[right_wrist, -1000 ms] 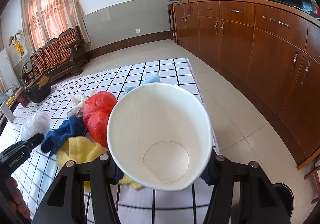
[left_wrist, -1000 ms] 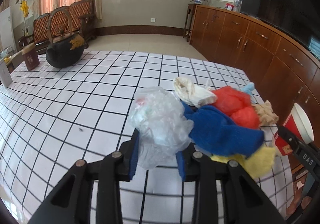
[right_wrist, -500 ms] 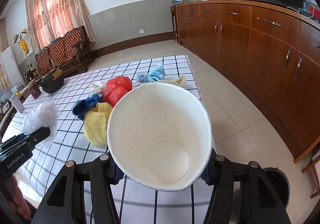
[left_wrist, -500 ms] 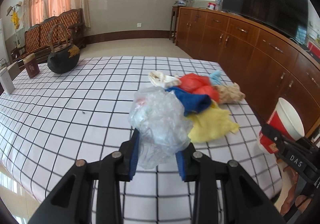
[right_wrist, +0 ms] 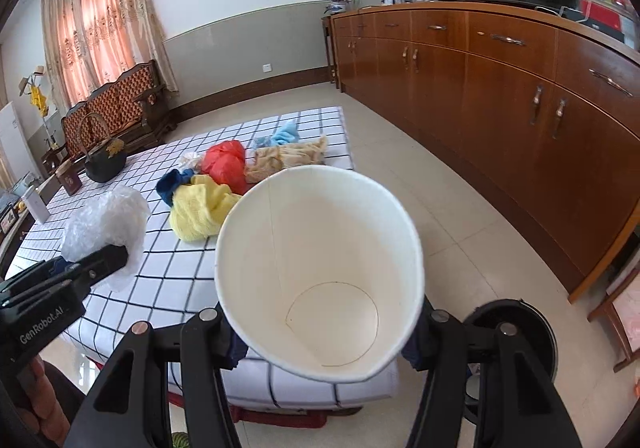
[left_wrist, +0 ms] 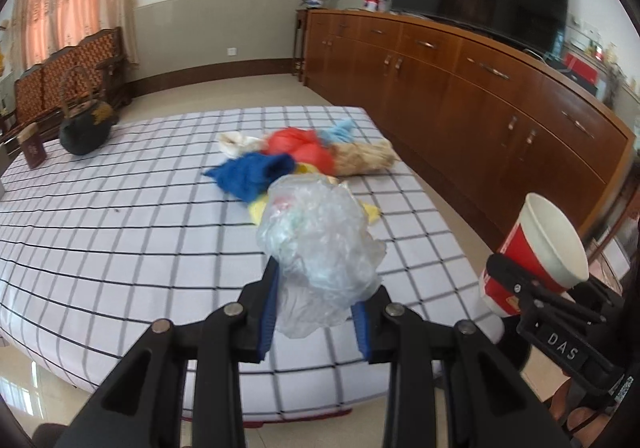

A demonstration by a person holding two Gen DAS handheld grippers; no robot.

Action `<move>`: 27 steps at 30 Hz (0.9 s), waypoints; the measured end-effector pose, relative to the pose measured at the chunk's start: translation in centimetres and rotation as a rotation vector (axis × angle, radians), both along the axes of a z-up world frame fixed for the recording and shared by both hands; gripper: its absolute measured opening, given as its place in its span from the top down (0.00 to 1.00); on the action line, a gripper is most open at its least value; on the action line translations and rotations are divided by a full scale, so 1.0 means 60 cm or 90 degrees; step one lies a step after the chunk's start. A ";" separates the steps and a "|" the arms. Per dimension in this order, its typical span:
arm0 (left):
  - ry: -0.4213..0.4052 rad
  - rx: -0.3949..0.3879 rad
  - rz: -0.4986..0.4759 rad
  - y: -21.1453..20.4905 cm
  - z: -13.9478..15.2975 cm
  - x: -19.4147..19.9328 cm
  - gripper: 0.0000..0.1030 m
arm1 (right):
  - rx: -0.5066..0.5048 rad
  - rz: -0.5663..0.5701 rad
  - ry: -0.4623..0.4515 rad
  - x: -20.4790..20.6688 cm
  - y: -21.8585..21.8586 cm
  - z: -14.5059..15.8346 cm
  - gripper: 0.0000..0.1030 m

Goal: Collect trash
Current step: 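Carry the plastic bag and red-white cup off the table over the bin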

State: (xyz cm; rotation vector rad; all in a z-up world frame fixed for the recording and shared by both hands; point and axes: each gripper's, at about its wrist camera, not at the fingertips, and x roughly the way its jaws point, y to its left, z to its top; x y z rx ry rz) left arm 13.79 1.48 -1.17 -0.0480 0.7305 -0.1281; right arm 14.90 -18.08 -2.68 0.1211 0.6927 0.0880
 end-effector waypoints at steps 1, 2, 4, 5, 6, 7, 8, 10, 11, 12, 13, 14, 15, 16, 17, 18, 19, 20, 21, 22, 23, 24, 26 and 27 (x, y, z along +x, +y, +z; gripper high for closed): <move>0.002 0.001 -0.008 -0.010 -0.001 -0.002 0.67 | -0.001 -0.008 -0.001 -0.008 -0.010 0.000 0.41; 0.005 0.000 -0.018 -0.020 -0.003 -0.003 0.67 | -0.002 -0.014 -0.002 -0.014 -0.018 0.000 0.41; 0.009 0.001 -0.039 -0.044 -0.005 -0.007 0.67 | -0.001 -0.031 -0.003 -0.026 -0.040 -0.001 0.41; 0.010 0.002 -0.051 -0.058 -0.005 -0.009 0.67 | 0.000 -0.042 -0.002 -0.033 -0.053 -0.001 0.41; 0.010 0.002 -0.063 -0.072 -0.004 -0.010 0.67 | 0.000 -0.056 -0.002 -0.039 -0.070 -0.003 0.41; 0.011 0.003 -0.077 -0.088 -0.004 -0.011 0.67 | 0.001 -0.065 -0.001 -0.042 -0.080 -0.003 0.41; 0.012 0.004 -0.091 -0.105 -0.003 -0.012 0.67 | 0.002 -0.079 0.001 -0.048 -0.097 -0.005 0.41; 0.014 0.003 -0.116 -0.138 -0.003 -0.017 0.67 | 0.002 -0.102 0.004 -0.057 -0.129 -0.008 0.41; 0.016 0.002 -0.128 -0.152 -0.004 -0.020 0.67 | 0.002 -0.117 0.007 -0.064 -0.148 -0.011 0.41; 0.020 0.002 -0.145 -0.174 -0.006 -0.021 0.67 | 0.004 -0.127 0.010 -0.069 -0.163 -0.013 0.41; 0.023 0.003 -0.157 -0.189 -0.008 -0.023 0.67 | 0.004 -0.140 0.012 -0.076 -0.182 -0.016 0.41; 0.026 0.005 -0.170 -0.207 -0.011 -0.023 0.67 | 0.003 -0.153 0.016 -0.082 -0.200 -0.020 0.41; 0.030 0.006 -0.182 -0.224 -0.015 -0.025 0.67 | 0.003 -0.165 0.020 -0.088 -0.217 -0.024 0.41; 0.036 0.007 -0.196 -0.242 -0.019 -0.027 0.67 | 0.003 -0.176 0.024 -0.094 -0.234 -0.028 0.41; 0.043 0.007 -0.210 -0.261 -0.025 -0.027 0.67 | 0.002 -0.188 0.029 -0.098 -0.250 -0.032 0.41; 0.049 0.008 -0.219 -0.276 -0.029 -0.027 0.67 | 0.001 -0.199 0.034 -0.103 -0.265 -0.037 0.41; 0.057 0.008 -0.233 -0.297 -0.036 -0.027 0.67 | 0.003 -0.212 0.041 -0.109 -0.286 -0.044 0.41; 0.062 0.010 -0.241 -0.309 -0.042 -0.029 0.67 | 0.005 -0.222 0.047 -0.113 -0.301 -0.050 0.41; 0.067 0.013 -0.248 -0.321 -0.048 -0.030 0.67 | 0.005 -0.230 0.052 -0.117 -0.314 -0.055 0.41; 0.075 0.014 -0.259 -0.337 -0.054 -0.032 0.67 | 0.007 -0.238 0.060 -0.119 -0.329 -0.062 0.41; 0.081 0.014 -0.266 -0.350 -0.060 -0.033 0.67 | 0.007 -0.246 0.069 -0.121 -0.345 -0.070 0.41; 0.087 0.016 -0.272 -0.362 -0.066 -0.033 0.67 | 0.008 -0.251 0.076 -0.120 -0.358 -0.076 0.41; 0.099 0.023 -0.284 -0.389 -0.080 -0.033 0.67 | 0.014 -0.262 0.094 -0.121 -0.387 -0.094 0.41; 0.104 0.024 -0.287 -0.399 -0.085 -0.031 0.67 | 0.017 -0.268 0.104 -0.120 -0.400 -0.103 0.41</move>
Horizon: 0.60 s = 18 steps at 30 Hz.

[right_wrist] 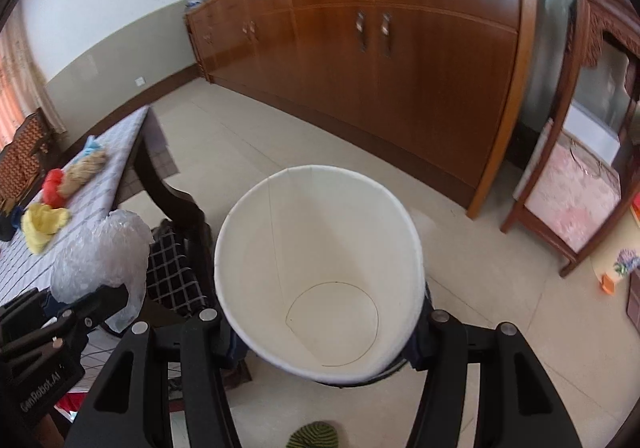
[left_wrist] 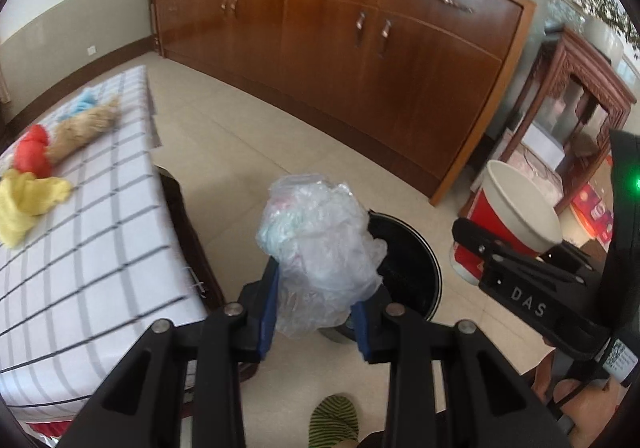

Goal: Collect trash
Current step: 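Carry the plastic bag and red-white cup off the table over the bin, then open both tools to drop the bag and cup into the bin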

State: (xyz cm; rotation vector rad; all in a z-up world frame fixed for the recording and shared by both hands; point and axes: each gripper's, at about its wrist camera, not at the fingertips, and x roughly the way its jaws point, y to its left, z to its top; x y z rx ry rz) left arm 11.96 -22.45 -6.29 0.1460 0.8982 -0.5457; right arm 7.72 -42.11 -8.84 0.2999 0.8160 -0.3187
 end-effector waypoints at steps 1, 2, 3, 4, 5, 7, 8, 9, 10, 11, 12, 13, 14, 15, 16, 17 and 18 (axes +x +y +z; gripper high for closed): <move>0.009 0.003 -0.006 -0.014 -0.011 0.001 0.67 | 0.003 -0.004 0.006 0.001 -0.006 -0.006 0.41; 0.015 0.005 -0.009 -0.021 -0.018 0.002 0.67 | 0.008 -0.009 0.013 0.001 -0.017 -0.015 0.41; 0.021 0.009 -0.012 -0.030 -0.025 0.003 0.67 | 0.016 -0.017 0.021 0.003 -0.031 -0.025 0.41; 0.031 0.015 -0.015 -0.042 -0.038 0.006 0.67 | 0.021 -0.021 0.028 0.005 -0.035 -0.032 0.41; 0.037 0.016 -0.017 -0.048 -0.043 0.006 0.67 | 0.030 -0.027 0.036 0.007 -0.045 -0.042 0.41; 0.054 0.024 -0.019 -0.064 -0.062 0.010 0.67 | 0.047 -0.038 0.051 0.013 -0.062 -0.061 0.41; 0.065 0.027 -0.021 -0.072 -0.073 0.013 0.67 | 0.052 -0.043 0.058 0.016 -0.070 -0.068 0.41; 0.074 0.030 -0.022 -0.079 -0.082 0.016 0.67 | 0.057 -0.046 0.063 0.019 -0.076 -0.074 0.41; 0.084 0.032 -0.023 -0.086 -0.092 0.018 0.67 | 0.058 -0.049 0.073 0.024 -0.083 -0.082 0.41; 0.090 0.036 -0.023 -0.092 -0.100 0.021 0.67 | 0.060 -0.053 0.084 0.030 -0.090 -0.092 0.41; 0.095 0.041 -0.025 -0.099 -0.109 0.023 0.67 | 0.066 -0.056 0.093 0.034 -0.095 -0.101 0.41; 0.101 0.050 -0.026 -0.109 -0.121 0.026 0.67 | 0.078 -0.058 0.104 0.040 -0.104 -0.113 0.41; 0.106 0.055 -0.026 -0.115 -0.126 0.030 0.67 | 0.083 -0.060 0.112 0.045 -0.108 -0.121 0.41; 0.111 0.059 -0.027 -0.122 -0.132 0.033 0.67 | 0.085 -0.061 0.120 0.051 -0.111 -0.128 0.41; 0.115 0.065 -0.026 -0.131 -0.141 0.035 0.67 | 0.087 -0.059 0.131 0.058 -0.114 -0.137 0.41; 0.118 0.068 -0.027 -0.131 -0.144 0.038 0.67 | 0.087 -0.058 0.139 0.062 -0.117 -0.144 0.41; 0.122 0.071 -0.029 -0.137 -0.149 0.039 0.67 | 0.085 -0.057 0.148 0.067 -0.119 -0.151 0.41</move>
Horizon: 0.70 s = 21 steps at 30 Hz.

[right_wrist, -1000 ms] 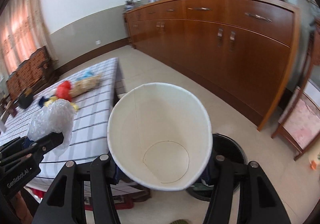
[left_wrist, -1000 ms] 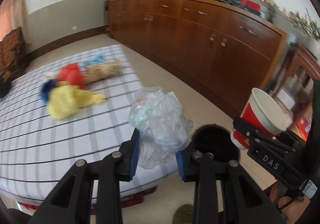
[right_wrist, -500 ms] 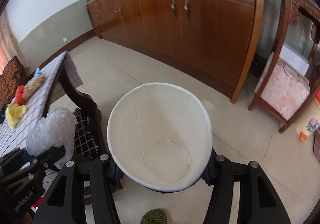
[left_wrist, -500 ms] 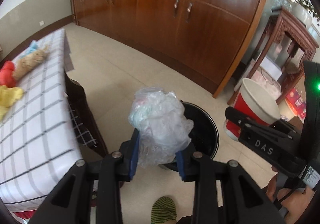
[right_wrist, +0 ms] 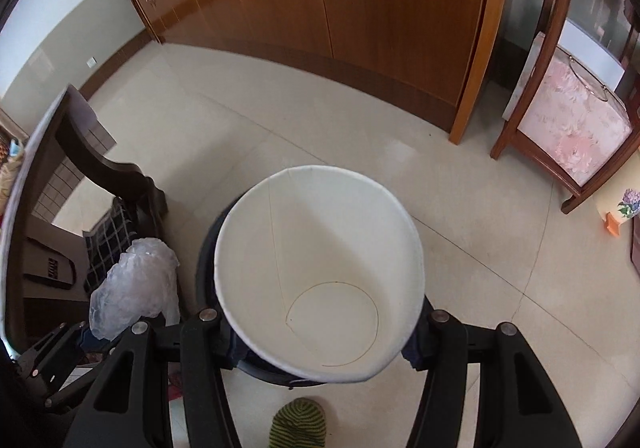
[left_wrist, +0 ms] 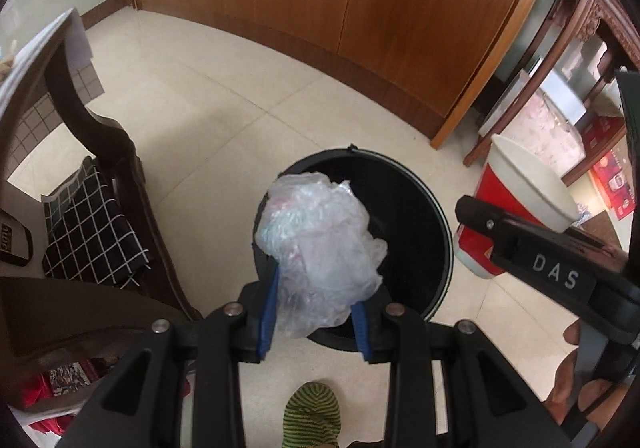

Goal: Collect trash
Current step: 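Open both tools to drop the bag and cup into the bin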

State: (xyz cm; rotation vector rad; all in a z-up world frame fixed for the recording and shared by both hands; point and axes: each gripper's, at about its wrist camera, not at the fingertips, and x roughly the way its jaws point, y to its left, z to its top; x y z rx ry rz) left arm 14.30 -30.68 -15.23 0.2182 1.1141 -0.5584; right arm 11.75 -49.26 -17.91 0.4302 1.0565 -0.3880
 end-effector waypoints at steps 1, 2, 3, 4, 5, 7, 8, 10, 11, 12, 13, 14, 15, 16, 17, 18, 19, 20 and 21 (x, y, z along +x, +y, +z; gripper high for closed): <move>0.004 0.005 -0.001 -0.007 -0.006 0.001 0.67 | 0.002 0.000 0.006 0.004 -0.001 -0.006 0.41; 0.008 0.007 -0.001 -0.010 -0.010 0.003 0.67 | 0.006 -0.001 0.011 0.007 -0.005 -0.012 0.41; 0.013 0.009 -0.002 -0.014 -0.016 0.005 0.67 | 0.012 -0.002 0.015 0.011 -0.009 -0.017 0.41; 0.020 0.011 -0.003 -0.018 -0.021 0.007 0.66 | 0.014 -0.003 0.019 0.014 -0.011 -0.022 0.41; 0.024 0.014 -0.002 -0.021 -0.025 0.009 0.66 | 0.013 -0.003 0.023 0.016 -0.013 -0.027 0.41; 0.029 0.011 0.001 -0.023 -0.029 0.015 0.64 | 0.018 -0.004 0.031 0.019 -0.017 -0.035 0.40; 0.030 0.010 0.002 -0.025 -0.032 0.018 0.63 | 0.024 -0.004 0.034 0.021 -0.018 -0.039 0.39; 0.040 0.007 0.001 -0.029 -0.037 0.022 0.56 | 0.022 -0.007 0.038 0.024 -0.019 -0.044 0.39; 0.043 0.008 0.001 -0.031 -0.039 0.024 0.54 | 0.022 -0.008 0.039 0.025 -0.021 -0.045 0.39; 0.045 0.007 0.003 -0.032 -0.041 0.027 0.49 | 0.023 -0.012 0.040 0.027 -0.022 -0.046 0.38; 0.049 0.004 0.004 -0.032 -0.041 0.029 0.43 | 0.023 -0.014 0.041 0.027 -0.023 -0.047 0.38; 0.052 -0.003 0.006 -0.032 -0.040 0.031 0.41 | 0.023 -0.016 0.044 0.028 -0.024 -0.048 0.36; 0.054 -0.006 0.008 -0.031 -0.041 0.033 0.38 | 0.023 -0.018 0.046 0.028 -0.024 -0.049 0.32; 0.054 -0.008 0.011 -0.031 -0.040 0.035 0.36 | 0.021 -0.021 0.048 0.028 -0.025 -0.050 0.30; 0.055 -0.011 0.012 -0.030 -0.041 0.037 0.36 | 0.017 -0.023 0.049 0.028 -0.026 -0.049 0.28; 0.056 -0.014 0.012 -0.030 -0.040 0.038 0.36 | 0.014 -0.027 0.047 0.027 -0.027 -0.048 0.27; 0.055 -0.013 0.014 -0.030 -0.039 0.039 0.36 | 0.013 -0.030 0.046 0.026 -0.029 -0.046 0.27; 0.052 -0.011 0.017 -0.028 -0.038 0.040 0.36 | 0.012 -0.036 0.044 0.025 -0.031 -0.043 0.27; 0.047 -0.010 0.020 -0.026 -0.034 0.040 0.36 | 0.008 -0.043 0.040 0.022 -0.033 -0.039 0.27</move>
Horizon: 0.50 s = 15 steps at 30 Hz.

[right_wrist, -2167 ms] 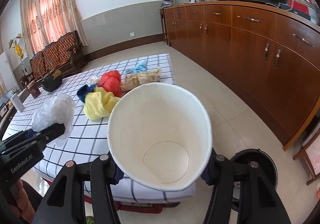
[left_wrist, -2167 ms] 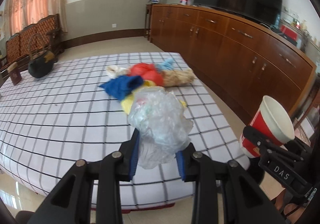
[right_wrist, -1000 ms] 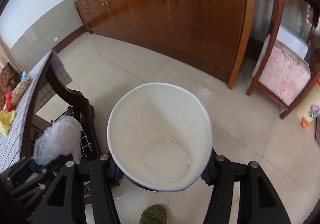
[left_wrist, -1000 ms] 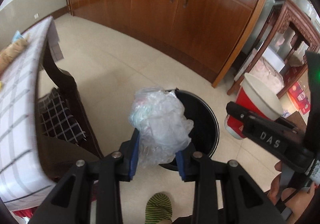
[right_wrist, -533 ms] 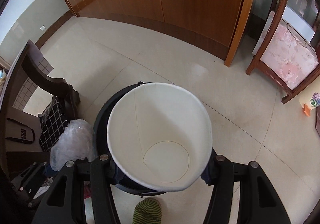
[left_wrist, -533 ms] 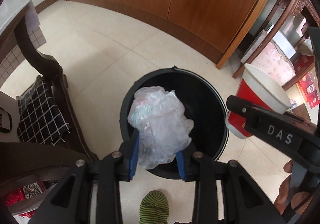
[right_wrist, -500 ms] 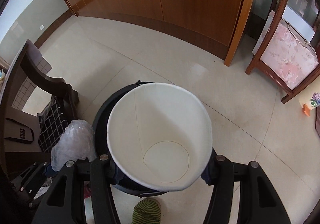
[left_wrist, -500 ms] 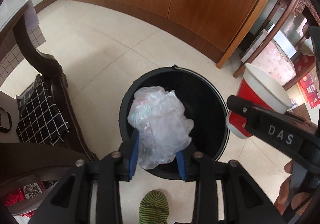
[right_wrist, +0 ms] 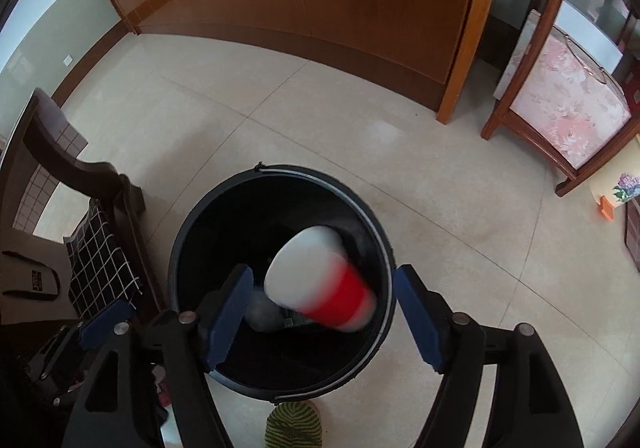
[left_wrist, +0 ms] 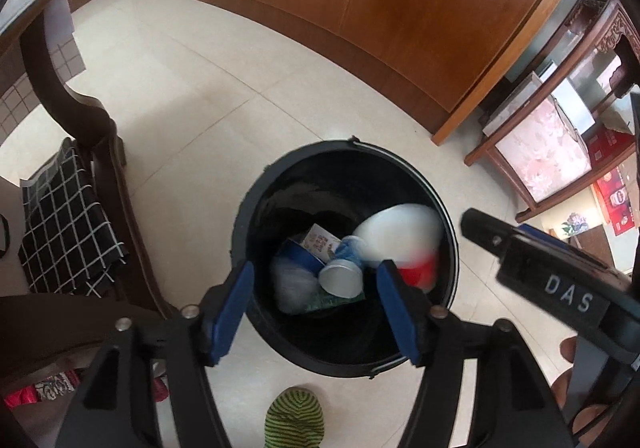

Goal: Collect trash
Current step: 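Open both tools to drop the bag and cup into the bin, then move both open tools back to the cloths on the table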

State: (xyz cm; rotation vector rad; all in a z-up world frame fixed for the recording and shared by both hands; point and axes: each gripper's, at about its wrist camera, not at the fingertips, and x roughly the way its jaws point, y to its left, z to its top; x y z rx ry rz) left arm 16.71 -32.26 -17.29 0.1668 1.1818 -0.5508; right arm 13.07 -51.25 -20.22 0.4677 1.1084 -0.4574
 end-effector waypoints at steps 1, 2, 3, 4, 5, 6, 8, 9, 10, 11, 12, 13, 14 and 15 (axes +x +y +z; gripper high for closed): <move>-0.011 0.001 0.005 0.004 0.007 -0.001 0.36 | -0.005 -0.006 -0.005 -0.003 -0.002 0.005 0.27; -0.025 0.004 0.010 0.008 0.015 -0.003 0.36 | -0.011 -0.011 -0.010 -0.005 -0.003 0.011 0.27; -0.039 0.007 0.013 0.012 0.024 -0.006 0.36 | -0.016 -0.016 -0.016 -0.008 -0.004 0.018 0.27; -0.058 0.013 0.015 0.016 0.037 -0.010 0.36 | -0.022 -0.021 -0.023 -0.012 -0.003 0.026 0.27; -0.069 0.016 0.015 0.020 0.044 -0.011 0.36 | -0.027 -0.024 -0.032 -0.016 -0.001 0.035 0.27; -0.081 0.017 0.016 0.023 0.055 -0.013 0.36 | -0.030 -0.026 -0.042 -0.020 0.002 0.045 0.27; -0.108 0.015 0.017 0.033 0.082 -0.019 0.36 | -0.037 -0.027 -0.059 -0.026 0.009 0.063 0.27; -0.118 0.014 0.019 0.038 0.096 -0.021 0.36 | -0.040 -0.026 -0.068 -0.029 0.014 0.071 0.27; -0.131 0.007 0.022 0.047 0.115 -0.025 0.36 | -0.046 -0.024 -0.081 -0.033 0.022 0.084 0.27; -0.140 0.000 0.025 0.054 0.129 -0.028 0.36 | -0.051 -0.022 -0.092 -0.035 0.029 0.095 0.27; -0.152 -0.004 0.027 0.062 0.142 -0.030 0.36 | -0.052 -0.017 -0.105 -0.036 0.038 0.107 0.27; -0.171 -0.006 0.031 0.074 0.162 -0.035 0.36 | -0.053 -0.012 -0.116 -0.036 0.046 0.117 0.27; -0.183 -0.008 0.034 0.081 0.173 -0.037 0.36 | -0.054 -0.006 -0.131 -0.038 0.058 0.129 0.27; -0.198 -0.015 0.040 0.096 0.190 -0.040 0.36 | -0.056 0.002 -0.146 -0.039 0.070 0.141 0.27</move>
